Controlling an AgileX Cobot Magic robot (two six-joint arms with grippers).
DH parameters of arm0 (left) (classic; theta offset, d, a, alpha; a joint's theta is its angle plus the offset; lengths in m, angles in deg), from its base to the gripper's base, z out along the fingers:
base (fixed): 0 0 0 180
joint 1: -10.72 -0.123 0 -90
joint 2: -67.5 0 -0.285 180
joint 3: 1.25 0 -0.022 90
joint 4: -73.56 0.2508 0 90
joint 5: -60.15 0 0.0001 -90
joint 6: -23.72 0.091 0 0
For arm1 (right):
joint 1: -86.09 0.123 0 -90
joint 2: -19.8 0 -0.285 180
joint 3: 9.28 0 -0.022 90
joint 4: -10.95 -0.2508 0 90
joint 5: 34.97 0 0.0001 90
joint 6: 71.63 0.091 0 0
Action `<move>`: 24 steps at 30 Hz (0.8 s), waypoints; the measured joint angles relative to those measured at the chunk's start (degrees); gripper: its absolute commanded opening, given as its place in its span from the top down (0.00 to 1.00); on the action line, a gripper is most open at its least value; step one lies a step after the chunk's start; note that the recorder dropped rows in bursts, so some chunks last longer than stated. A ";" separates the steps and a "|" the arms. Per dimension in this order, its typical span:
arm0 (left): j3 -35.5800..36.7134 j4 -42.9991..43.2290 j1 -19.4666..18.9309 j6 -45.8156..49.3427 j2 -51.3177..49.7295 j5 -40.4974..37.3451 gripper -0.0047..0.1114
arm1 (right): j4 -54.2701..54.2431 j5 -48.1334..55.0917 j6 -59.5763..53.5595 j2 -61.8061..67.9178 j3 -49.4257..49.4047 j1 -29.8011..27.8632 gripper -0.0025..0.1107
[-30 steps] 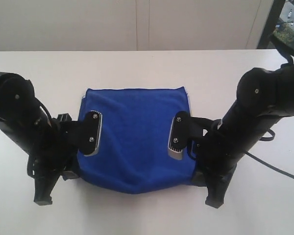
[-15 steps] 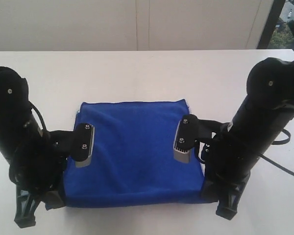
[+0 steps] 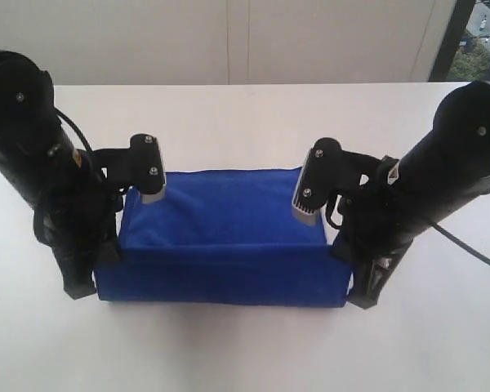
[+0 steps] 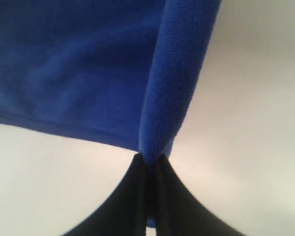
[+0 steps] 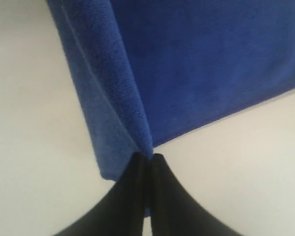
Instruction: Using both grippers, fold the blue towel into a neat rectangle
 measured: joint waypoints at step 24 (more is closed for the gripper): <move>-3.74 16.59 -3.43 -16.36 -0.59 18.38 0.96 | 12.67 -20.99 21.56 6.24 6.57 -2.50 0.98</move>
